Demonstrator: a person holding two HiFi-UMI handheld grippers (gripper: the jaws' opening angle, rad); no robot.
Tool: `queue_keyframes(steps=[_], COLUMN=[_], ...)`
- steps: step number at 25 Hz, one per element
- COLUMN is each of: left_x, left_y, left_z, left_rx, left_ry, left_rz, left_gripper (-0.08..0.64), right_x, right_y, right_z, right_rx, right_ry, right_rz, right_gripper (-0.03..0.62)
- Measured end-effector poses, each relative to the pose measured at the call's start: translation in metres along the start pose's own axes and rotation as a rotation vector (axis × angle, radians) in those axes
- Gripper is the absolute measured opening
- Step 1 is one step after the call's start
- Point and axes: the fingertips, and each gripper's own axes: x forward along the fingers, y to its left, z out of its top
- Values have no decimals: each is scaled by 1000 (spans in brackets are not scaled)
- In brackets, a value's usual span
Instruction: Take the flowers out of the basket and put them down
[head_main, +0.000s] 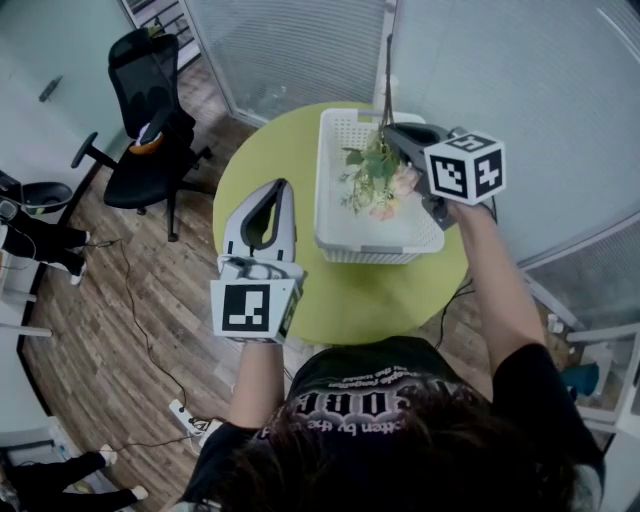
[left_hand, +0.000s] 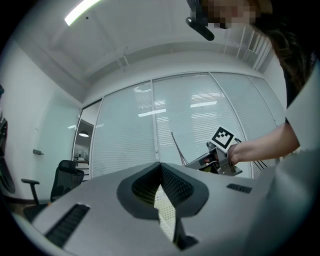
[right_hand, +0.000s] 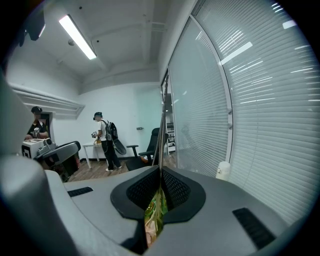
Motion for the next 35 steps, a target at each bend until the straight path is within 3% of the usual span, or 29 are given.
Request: queue_keyframes(steps=[11, 16, 24, 35], left_x=[-7, -11, 2, 28], left_y=[1, -47, -79, -145], left_z=[-3, -2, 6, 6], left_rx=[-46, -57, -59, -42], left_ry=[-6, -9, -36, -8], left_rz=[-63, -105, -133, -136], left_gripper=[2, 2, 2, 2], right_x=[-27, -88, -141, -189], right_y=[3, -16, -48, -105], right_z=[8, -2, -12, -55], right_rx=[7, 14, 20, 80], right_ry=[-4, -17, -31, -9], right_rz=[-94, -152, -229, -254], right_gripper=[40, 40, 40, 40])
